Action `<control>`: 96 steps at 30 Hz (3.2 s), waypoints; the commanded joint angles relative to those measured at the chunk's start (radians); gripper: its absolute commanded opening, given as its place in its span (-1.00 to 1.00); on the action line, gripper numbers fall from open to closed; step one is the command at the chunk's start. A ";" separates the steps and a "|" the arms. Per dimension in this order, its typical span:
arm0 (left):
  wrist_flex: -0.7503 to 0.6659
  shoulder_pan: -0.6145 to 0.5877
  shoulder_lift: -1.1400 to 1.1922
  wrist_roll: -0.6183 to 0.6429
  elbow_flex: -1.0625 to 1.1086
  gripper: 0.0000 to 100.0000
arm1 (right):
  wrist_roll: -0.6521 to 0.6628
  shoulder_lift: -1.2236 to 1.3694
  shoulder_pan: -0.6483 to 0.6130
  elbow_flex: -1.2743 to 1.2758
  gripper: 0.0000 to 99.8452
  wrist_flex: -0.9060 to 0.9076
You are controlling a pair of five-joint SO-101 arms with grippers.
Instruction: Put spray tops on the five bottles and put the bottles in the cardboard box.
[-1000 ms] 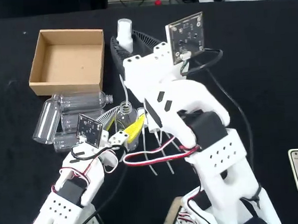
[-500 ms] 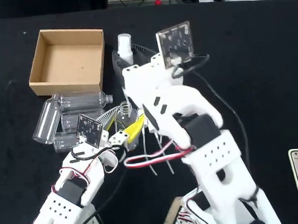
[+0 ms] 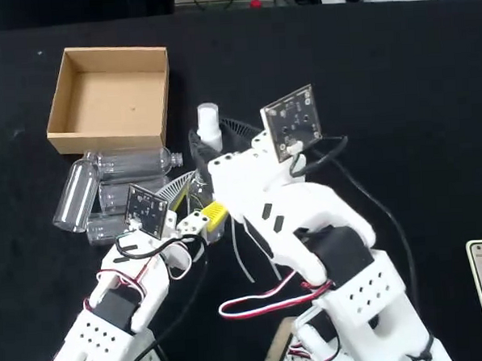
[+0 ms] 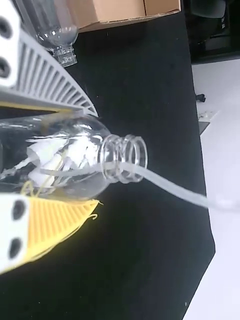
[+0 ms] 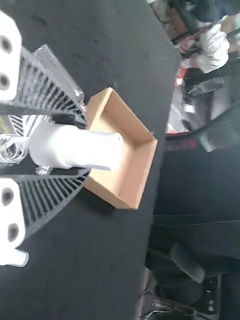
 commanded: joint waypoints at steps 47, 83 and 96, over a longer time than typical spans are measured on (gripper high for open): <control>-0.032 0.019 -0.014 -0.008 -0.005 -0.80 | 0.190 -0.384 0.025 0.016 -0.66 0.175; -0.345 -0.638 1.178 -0.009 -1.046 -0.79 | 0.020 -0.381 0.150 0.746 -0.66 -0.347; -0.965 -0.677 1.821 -0.040 -1.299 -0.79 | 0.020 -0.377 0.150 0.746 -0.66 -0.348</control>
